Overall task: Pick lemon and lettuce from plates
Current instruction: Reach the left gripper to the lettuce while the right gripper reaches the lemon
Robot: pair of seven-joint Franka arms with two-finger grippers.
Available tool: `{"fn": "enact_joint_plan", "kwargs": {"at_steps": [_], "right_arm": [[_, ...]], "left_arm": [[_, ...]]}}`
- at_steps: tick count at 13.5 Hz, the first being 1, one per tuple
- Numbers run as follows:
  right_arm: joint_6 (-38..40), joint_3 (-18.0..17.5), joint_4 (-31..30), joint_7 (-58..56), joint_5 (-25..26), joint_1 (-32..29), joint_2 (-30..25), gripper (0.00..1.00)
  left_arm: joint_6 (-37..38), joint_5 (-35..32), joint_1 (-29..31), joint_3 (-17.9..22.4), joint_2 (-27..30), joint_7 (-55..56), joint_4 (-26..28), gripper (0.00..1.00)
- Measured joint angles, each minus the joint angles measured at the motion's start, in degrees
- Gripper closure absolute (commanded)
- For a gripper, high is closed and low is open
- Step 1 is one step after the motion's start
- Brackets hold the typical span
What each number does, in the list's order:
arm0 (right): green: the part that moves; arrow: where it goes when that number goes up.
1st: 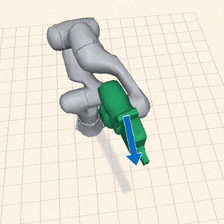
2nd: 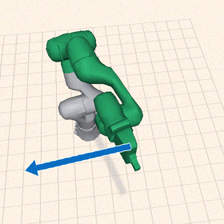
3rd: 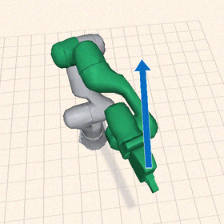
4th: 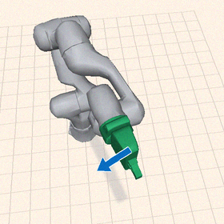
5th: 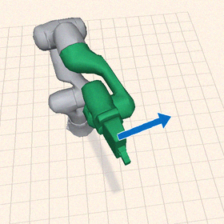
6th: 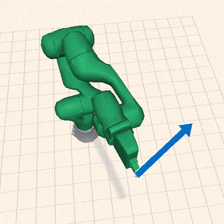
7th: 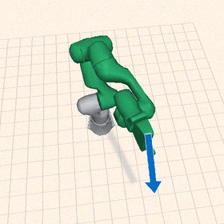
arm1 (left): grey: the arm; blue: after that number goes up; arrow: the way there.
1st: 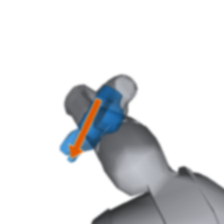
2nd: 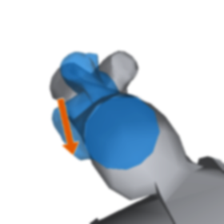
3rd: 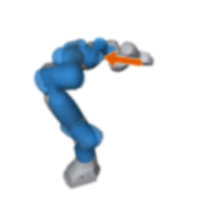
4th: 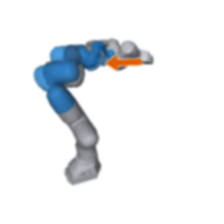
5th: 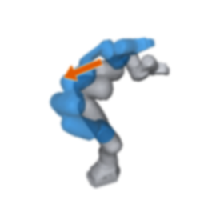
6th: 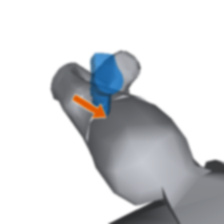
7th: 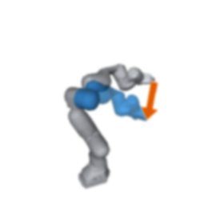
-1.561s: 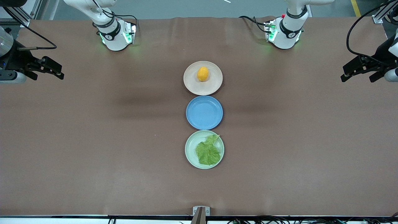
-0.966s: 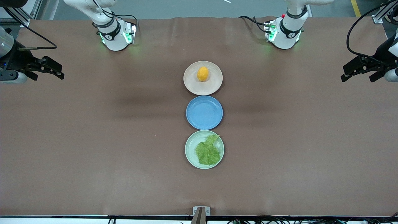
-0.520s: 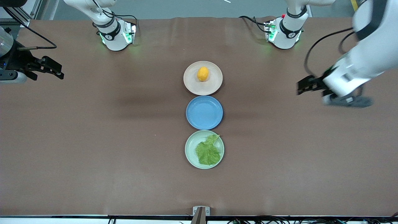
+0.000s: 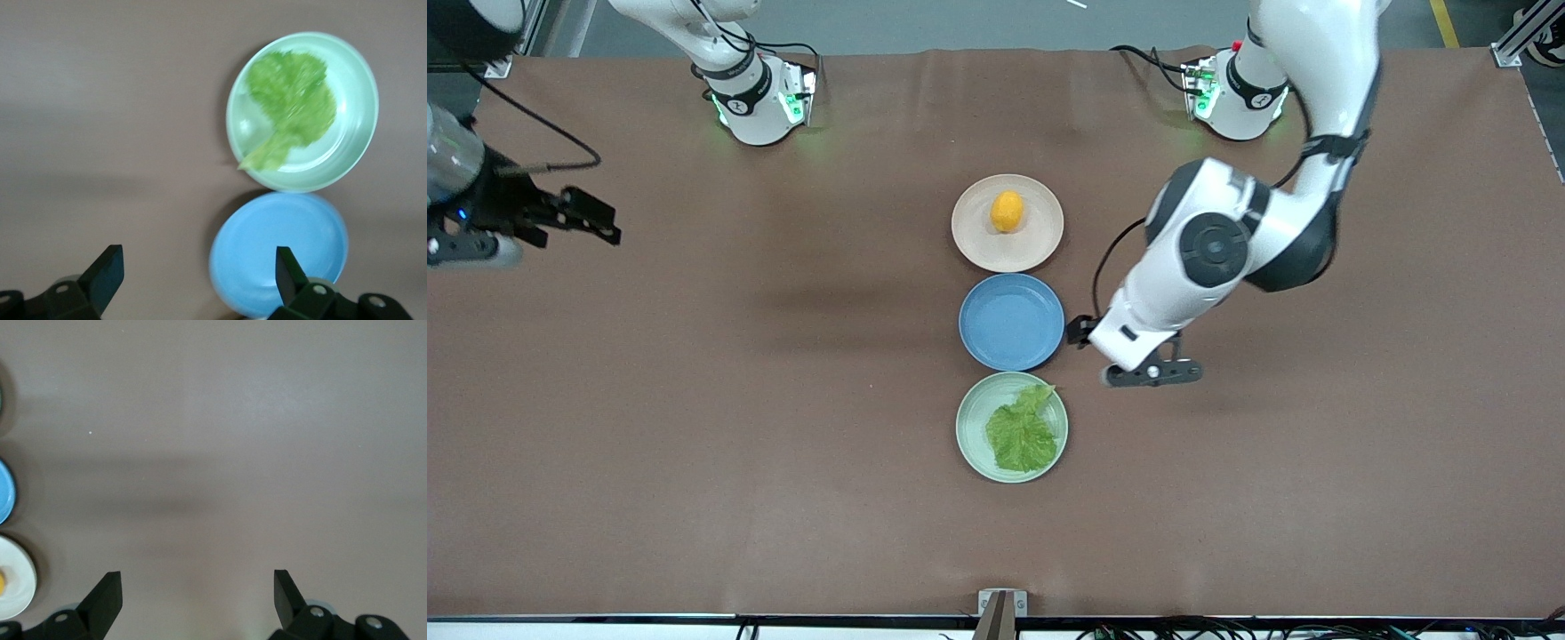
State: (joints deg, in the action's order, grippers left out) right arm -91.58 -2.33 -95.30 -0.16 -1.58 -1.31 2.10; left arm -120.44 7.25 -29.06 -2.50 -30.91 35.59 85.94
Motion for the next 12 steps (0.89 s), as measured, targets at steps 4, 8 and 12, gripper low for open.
{"fn": "enact_joint_plan", "kwargs": {"at_steps": [4, 8, 12], "right_arm": [[0.35, -0.86, 3.05, 8.20, -5.14, 1.80, 6.96, 0.00], [-0.74, -1.73, 2.28, 26.75, -6.13, 12.56, 6.82, 0.00], [-12.92, -2.04, -6.58, 42.66, -6.29, 26.33, 6.65, 0.00]], "left_arm": [[-14.07, 0.00, -1.31, 0.04, -7.07, 9.55, -1.35, 0.00], [-25.83, 0.00, -1.45, 0.08, -12.84, 14.19, -2.32, 0.00], [-33.45, 0.00, -3.68, 0.05, -16.82, 19.09, -2.77, 0.00]]}}
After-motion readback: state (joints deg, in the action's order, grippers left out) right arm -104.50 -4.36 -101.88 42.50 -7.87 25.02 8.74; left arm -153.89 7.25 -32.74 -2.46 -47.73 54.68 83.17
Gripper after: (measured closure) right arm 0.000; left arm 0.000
